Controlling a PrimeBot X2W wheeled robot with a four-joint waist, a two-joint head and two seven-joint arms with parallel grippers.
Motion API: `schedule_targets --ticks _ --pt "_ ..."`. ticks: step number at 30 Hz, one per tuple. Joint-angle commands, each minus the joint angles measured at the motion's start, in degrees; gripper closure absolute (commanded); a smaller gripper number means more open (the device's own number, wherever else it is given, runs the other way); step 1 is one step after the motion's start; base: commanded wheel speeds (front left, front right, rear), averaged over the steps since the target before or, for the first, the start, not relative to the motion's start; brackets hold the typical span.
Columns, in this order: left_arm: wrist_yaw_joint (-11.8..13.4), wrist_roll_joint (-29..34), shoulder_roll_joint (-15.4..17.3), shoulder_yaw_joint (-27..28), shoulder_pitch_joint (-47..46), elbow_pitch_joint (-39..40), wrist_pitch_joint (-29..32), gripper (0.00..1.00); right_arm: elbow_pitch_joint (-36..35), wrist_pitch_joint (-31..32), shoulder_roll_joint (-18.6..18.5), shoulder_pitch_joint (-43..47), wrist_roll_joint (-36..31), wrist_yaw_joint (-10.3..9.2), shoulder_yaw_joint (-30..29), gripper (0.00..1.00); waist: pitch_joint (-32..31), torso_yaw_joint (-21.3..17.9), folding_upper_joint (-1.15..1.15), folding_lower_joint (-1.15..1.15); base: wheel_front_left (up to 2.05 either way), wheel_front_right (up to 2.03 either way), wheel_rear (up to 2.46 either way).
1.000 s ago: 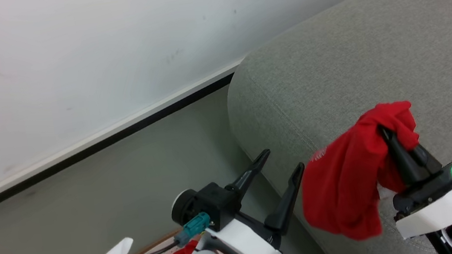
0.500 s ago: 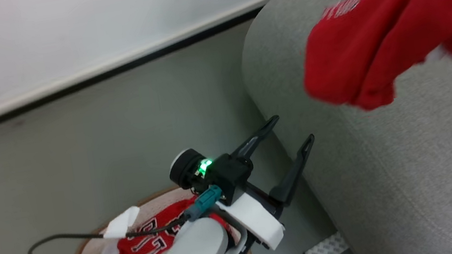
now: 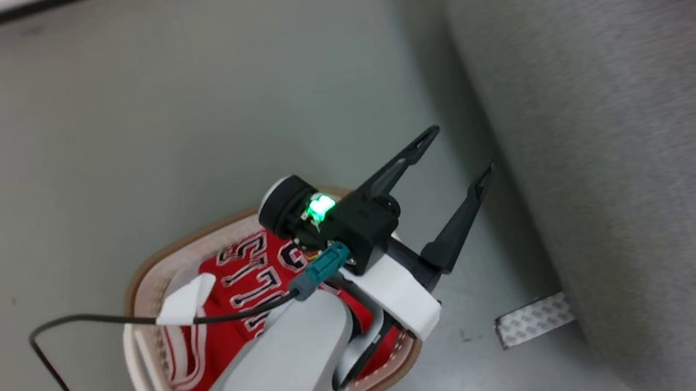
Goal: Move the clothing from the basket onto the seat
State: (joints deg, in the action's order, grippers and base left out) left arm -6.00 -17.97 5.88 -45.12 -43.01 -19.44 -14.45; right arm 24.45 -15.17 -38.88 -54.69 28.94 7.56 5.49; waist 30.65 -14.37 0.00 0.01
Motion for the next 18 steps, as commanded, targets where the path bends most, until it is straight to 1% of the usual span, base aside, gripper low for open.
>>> schedule_targets --ticks 1,5,8,12,14,15,17,18 --pt "0.1 0.5 0.2 0.1 -1.2 0.0 0.0 0.00 4.0 0.0 -1.0 -2.0 0.6 -0.14 -0.3 1.00 3.8 3.5 0.00 -0.01 0.00 0.00 0.00" --pt "0.5 0.3 0.0 0.6 -2.3 -0.1 -0.2 0.00 14.9 0.4 -1.4 -4.2 -0.6 -0.14 2.5 1.00 5.7 5.1 0.00 -0.01 0.00 0.00 0.00" --pt "0.7 0.2 -0.3 0.8 -3.1 0.0 -0.3 0.00 23.8 2.4 -1.0 -5.6 -2.7 -0.14 4.8 1.00 6.8 6.3 0.00 -0.01 0.00 0.00 0.00" --pt "1.0 0.2 -0.2 1.1 -3.7 -0.2 -0.4 0.00 33.9 7.2 1.7 -6.6 -2.7 -0.13 6.6 1.00 7.2 7.2 0.00 -0.01 0.00 0.00 0.00" --pt "1.1 0.1 0.0 1.2 -3.8 -0.4 -0.5 0.00 37.0 8.9 2.5 -6.9 -2.0 -0.14 7.2 0.94 7.1 7.4 0.00 -0.01 0.00 0.00 0.00" --pt "1.0 0.0 0.0 1.2 -3.7 -0.4 -0.5 0.00 37.9 9.4 2.8 -7.1 -1.7 -0.14 7.8 0.88 6.9 7.4 0.00 -0.01 0.00 0.00 0.00" --pt "1.2 -0.2 0.3 1.4 -3.3 -0.7 -0.6 0.00 39.2 10.0 3.6 -7.5 -1.1 -0.14 8.8 0.71 6.2 7.3 0.00 -0.01 0.00 0.00 0.00" --pt "1.2 -0.4 0.4 1.5 -3.0 -0.8 -0.6 0.00 39.6 10.5 3.8 -7.7 -0.8 -0.14 9.4 0.58 5.8 7.1 0.00 -0.01 0.00 0.00 0.00"
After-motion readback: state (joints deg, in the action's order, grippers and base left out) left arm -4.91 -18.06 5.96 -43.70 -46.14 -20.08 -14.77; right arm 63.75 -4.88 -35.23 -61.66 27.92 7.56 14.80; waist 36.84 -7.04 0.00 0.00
